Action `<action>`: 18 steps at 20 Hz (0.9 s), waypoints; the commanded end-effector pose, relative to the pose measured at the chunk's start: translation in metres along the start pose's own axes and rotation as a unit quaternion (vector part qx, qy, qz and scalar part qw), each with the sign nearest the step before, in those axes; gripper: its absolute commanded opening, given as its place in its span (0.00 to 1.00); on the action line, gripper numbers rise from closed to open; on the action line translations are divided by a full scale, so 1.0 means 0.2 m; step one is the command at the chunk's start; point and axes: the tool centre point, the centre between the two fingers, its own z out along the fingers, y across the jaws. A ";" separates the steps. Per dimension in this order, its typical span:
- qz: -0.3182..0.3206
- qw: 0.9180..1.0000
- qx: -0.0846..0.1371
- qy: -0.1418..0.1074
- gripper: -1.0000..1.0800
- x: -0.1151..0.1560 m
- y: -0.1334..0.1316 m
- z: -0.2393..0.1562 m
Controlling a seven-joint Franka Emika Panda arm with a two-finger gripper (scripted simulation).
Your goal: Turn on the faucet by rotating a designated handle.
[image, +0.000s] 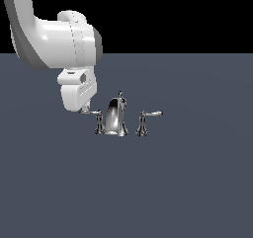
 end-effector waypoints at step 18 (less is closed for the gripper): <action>-0.004 1.000 -0.001 0.000 0.00 0.04 0.26 0.00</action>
